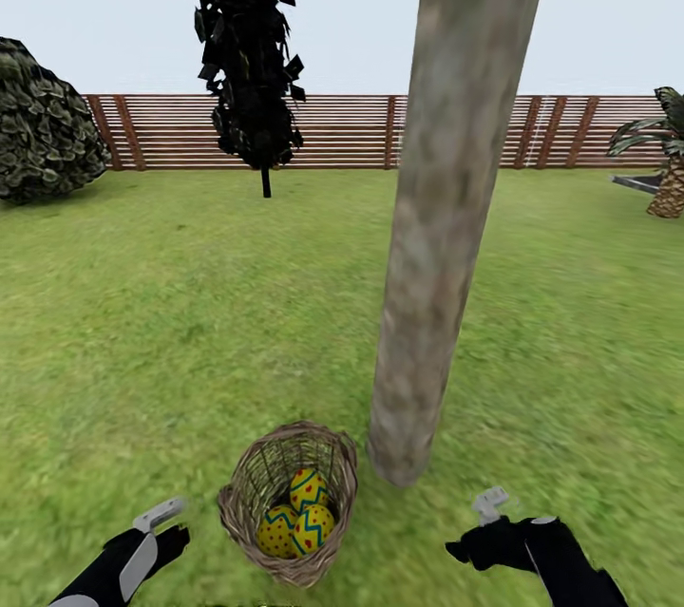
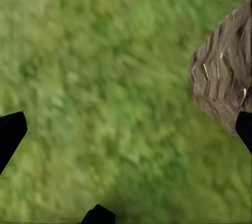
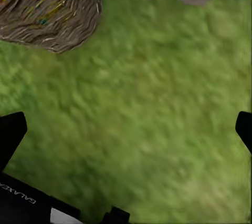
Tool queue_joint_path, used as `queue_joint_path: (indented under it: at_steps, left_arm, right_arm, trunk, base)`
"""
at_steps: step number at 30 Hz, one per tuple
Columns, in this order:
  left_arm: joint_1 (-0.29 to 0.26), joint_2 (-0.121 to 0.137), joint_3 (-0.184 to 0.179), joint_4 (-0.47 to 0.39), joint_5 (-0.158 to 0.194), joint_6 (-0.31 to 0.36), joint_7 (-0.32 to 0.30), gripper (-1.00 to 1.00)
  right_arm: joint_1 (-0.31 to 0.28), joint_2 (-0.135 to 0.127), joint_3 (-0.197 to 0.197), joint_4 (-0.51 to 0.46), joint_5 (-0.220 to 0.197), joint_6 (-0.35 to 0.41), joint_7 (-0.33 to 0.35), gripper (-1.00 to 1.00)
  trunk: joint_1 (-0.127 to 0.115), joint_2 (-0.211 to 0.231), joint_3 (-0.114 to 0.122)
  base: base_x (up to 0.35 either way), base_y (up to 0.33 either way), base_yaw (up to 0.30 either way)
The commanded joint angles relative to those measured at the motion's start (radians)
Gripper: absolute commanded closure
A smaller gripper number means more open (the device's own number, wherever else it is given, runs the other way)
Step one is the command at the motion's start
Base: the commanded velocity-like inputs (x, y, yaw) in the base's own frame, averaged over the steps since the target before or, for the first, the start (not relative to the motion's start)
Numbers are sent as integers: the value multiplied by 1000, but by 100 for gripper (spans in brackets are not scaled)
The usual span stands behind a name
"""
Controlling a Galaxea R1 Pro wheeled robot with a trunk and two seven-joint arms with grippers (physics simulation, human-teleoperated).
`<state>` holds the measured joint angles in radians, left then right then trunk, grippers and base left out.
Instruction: Take the three Easter eggs out of the wicker basket on the lawn in the garden, then place them on the lawn next to a single tree (choose any tree) so that all three eggs are next to the same tree and none are left in the basket.
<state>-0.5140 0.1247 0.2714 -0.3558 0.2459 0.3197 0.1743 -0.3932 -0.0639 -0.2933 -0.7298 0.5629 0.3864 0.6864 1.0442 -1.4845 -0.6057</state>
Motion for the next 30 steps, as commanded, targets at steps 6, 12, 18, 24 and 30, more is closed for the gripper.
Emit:
queue_joint_path:
  at_steps: [6,12,18,24,30]
  left_arm:
    - [-1,5,39,1,11,5,5,-100]
    - [0,5,47,3,11,4,7,-100]
    - [-1,5,47,3,11,6,7,-100]
    - [0,4,47,4,10,8,8,-100]
    - [0,4,46,4,11,7,7,-100]
  right_arm:
    - [-1,74,133,-94,34,122,-2,-100]
    - [-1,174,246,-201,32,179,-2,-100]
    - [-2,187,373,-279,31,255,-7,-100]
    - [-7,208,447,-302,28,266,-8,-100]
    - [-14,228,481,-303,29,332,-22,-100]
  trunk:
    - [0,-1,-1]
    - [0,-1,-1]
    - [0,-1,-1]
    - [0,-1,-1]
    - [0,-1,-1]
  base:
    - [0,0,293]
    - [0,0,227]
    - [0,0,24]
    - [0,0,1]
    - [0,0,0]
